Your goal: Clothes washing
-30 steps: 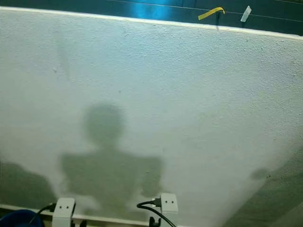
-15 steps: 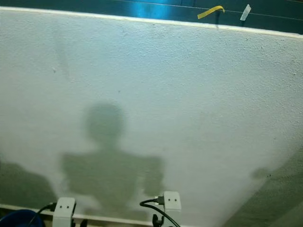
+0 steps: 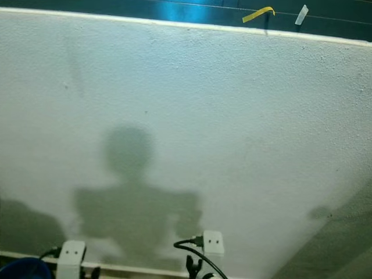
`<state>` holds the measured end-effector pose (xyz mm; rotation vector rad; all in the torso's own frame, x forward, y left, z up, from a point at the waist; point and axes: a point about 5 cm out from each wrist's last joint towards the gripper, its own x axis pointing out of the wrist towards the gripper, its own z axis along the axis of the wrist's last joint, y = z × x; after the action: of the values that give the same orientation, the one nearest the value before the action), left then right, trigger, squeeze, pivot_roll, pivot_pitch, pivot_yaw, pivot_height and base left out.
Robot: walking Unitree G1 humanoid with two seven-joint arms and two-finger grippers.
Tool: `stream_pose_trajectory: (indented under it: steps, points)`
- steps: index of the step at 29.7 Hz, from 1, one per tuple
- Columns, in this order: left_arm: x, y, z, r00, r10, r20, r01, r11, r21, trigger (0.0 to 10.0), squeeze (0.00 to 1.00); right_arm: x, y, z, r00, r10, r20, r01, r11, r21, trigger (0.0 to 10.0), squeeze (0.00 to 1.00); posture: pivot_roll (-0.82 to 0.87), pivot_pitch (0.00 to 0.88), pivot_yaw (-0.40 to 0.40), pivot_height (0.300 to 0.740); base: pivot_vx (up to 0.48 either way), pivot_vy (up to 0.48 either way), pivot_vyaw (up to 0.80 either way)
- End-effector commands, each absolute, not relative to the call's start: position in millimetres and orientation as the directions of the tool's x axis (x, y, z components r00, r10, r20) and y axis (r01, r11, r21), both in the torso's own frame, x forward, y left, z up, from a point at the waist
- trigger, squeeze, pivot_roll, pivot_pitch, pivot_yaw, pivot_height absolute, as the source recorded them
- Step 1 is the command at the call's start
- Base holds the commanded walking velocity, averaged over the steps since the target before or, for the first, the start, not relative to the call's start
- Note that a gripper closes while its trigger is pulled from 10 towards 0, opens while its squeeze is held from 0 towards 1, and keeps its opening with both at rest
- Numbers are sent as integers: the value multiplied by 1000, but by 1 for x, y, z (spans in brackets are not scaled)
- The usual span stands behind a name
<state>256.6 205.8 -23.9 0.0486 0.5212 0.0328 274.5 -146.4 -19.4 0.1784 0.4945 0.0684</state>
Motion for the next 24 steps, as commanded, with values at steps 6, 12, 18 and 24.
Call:
stream_pose_trajectory:
  steps: [6,12,18,24]
  points:
    - [275,204,10,940,-46,-339,49,999,-2,10000,0,305,-145,21,959,140,-245,-63,953,298,10000,0,21,26,6,740,0,0,0]
    - [275,182,34,962,-125,-243,130,992,3,10000,0,314,-129,53,966,245,-79,-193,893,406,10000,0,8,25,-1,740,0,0,0]
    - [269,174,50,973,-135,-186,138,990,2,10000,0,312,-122,67,955,292,-48,-264,914,307,10000,0,-8,19,-5,740,0,0,0]
    - [262,176,64,985,-104,-139,107,994,16,10000,0,304,-124,71,949,311,-51,-287,920,267,10000,0,-14,18,-27,740,0,0,0]
